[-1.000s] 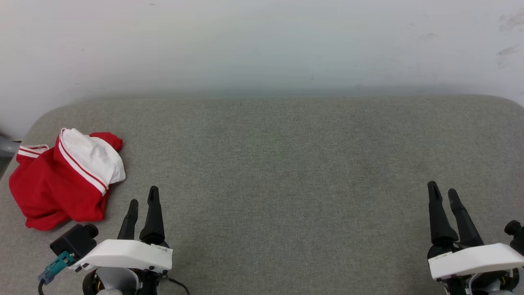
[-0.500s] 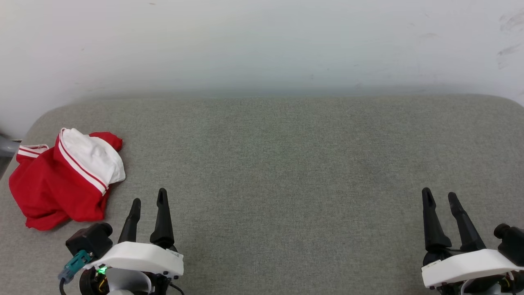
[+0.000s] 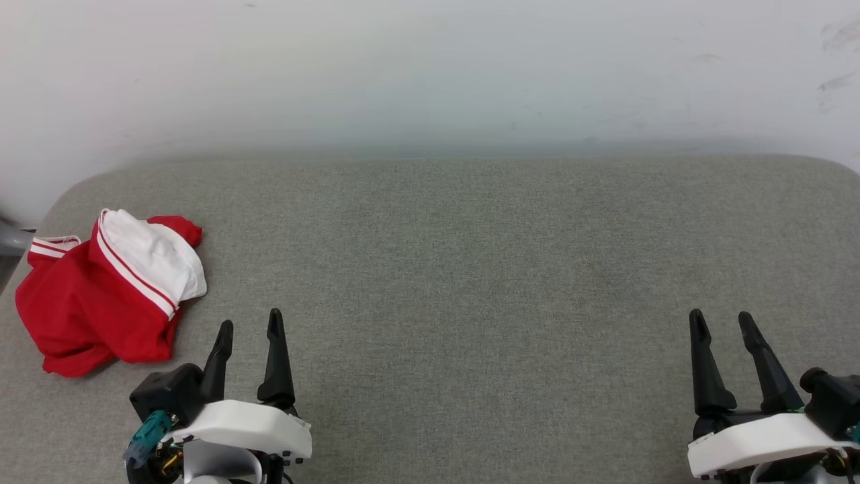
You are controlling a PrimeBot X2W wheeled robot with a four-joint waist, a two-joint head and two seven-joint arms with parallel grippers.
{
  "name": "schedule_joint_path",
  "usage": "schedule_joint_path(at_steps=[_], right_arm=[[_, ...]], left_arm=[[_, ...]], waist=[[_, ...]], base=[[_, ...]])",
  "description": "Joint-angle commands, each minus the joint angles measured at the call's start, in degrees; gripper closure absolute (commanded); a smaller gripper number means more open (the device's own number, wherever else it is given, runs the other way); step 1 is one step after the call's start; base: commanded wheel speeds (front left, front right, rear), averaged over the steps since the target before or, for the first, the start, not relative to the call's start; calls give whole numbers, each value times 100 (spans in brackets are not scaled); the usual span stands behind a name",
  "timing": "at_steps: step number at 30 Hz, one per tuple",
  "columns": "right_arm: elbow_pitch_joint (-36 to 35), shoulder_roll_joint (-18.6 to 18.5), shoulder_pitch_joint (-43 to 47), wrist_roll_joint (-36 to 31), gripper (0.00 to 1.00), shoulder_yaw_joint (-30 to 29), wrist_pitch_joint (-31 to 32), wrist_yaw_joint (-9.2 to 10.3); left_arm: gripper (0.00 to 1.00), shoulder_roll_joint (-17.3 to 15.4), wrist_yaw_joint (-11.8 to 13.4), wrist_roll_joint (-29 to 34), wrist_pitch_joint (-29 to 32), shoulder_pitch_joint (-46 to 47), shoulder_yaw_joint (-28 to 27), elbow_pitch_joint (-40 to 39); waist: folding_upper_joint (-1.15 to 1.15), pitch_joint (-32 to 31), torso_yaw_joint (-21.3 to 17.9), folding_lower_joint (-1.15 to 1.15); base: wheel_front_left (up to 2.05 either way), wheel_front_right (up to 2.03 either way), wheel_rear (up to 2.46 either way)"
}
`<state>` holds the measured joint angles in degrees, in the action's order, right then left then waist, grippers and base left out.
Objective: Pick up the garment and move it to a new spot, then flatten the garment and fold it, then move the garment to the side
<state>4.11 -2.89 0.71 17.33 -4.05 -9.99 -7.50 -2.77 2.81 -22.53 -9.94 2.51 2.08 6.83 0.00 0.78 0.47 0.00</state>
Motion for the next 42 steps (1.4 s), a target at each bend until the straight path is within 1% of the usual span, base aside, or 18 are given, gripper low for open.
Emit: schedule_joint_path(at_steps=[1,14,28,42], right_arm=[[-81,0,11,-167,0,-3,-49,2],[-215,1,105,-779,0,-13,-217,2],[-349,2,173,-1223,0,-17,-380,2],[-374,4,248,-1480,0,-20,-517,2]], left_arm=[[0,-12,37,162,-60,-29,28,-53],[0,-14,103,864,-222,-83,125,-54],[0,-14,24,1233,-383,-147,144,-184],[0,-15,26,1700,-526,-209,192,-97]], waist=[[0,2,2,0],[0,0,9,0],[0,-1,26,0],[0,-13,13,0]], base=[[0,0,0],[0,0,0],[0,0,0],[0,0,0]])
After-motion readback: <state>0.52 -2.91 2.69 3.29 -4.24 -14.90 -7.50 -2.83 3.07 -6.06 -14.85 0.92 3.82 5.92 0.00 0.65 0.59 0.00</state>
